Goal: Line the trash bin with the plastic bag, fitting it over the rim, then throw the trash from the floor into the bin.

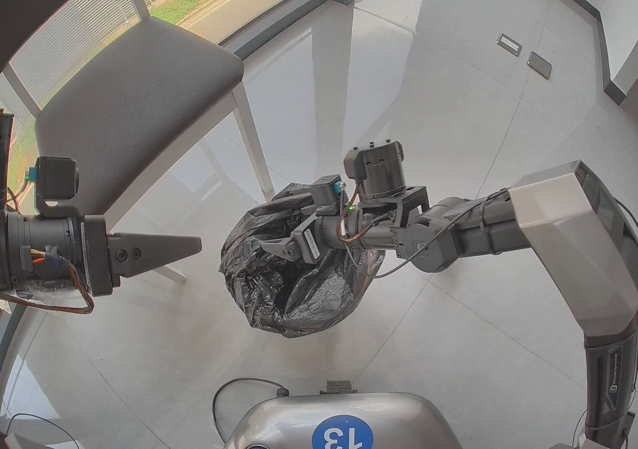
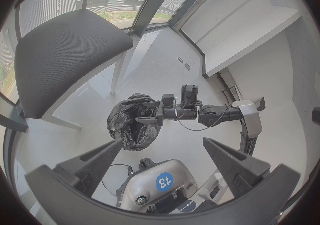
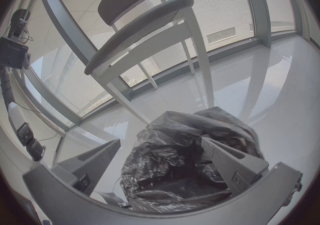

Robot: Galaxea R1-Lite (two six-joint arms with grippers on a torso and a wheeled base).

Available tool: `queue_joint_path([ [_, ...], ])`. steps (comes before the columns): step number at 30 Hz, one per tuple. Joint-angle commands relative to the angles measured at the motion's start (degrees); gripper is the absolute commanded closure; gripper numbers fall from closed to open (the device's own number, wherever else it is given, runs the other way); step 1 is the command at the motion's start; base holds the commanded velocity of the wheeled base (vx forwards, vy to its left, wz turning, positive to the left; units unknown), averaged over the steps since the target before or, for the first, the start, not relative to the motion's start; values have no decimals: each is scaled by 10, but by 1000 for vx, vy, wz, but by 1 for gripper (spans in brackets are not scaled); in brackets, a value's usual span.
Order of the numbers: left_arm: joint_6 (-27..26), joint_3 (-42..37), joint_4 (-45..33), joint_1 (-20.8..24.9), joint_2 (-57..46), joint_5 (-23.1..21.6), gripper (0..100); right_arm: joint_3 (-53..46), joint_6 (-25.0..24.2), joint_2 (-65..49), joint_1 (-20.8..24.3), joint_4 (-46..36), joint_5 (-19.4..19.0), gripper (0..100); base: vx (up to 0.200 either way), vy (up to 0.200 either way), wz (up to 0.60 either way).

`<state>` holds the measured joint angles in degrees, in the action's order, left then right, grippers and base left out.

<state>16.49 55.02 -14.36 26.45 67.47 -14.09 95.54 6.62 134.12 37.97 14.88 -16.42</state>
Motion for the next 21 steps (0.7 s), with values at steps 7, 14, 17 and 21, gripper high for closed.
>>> queue_joint_path([
  [7, 0, 0, 0, -4, -7, 1, 0, 33, -34, 66, 31, 3, 0, 0, 0, 0, 0],
  [14, -1, -6, 0, -12, -11, 1, 0, 105, -71, 110, 58, 7, 0, 0, 0, 0, 0],
  [17, -1, -7, 0, -16, -12, 1, 0, 118, -79, 118, 67, 7, 0, 0, 0, 0, 0],
  [21, -5, -7, 0, -17, -15, 0, 0, 118, -84, 119, 73, 8, 0, 0, 0, 0, 0],
])
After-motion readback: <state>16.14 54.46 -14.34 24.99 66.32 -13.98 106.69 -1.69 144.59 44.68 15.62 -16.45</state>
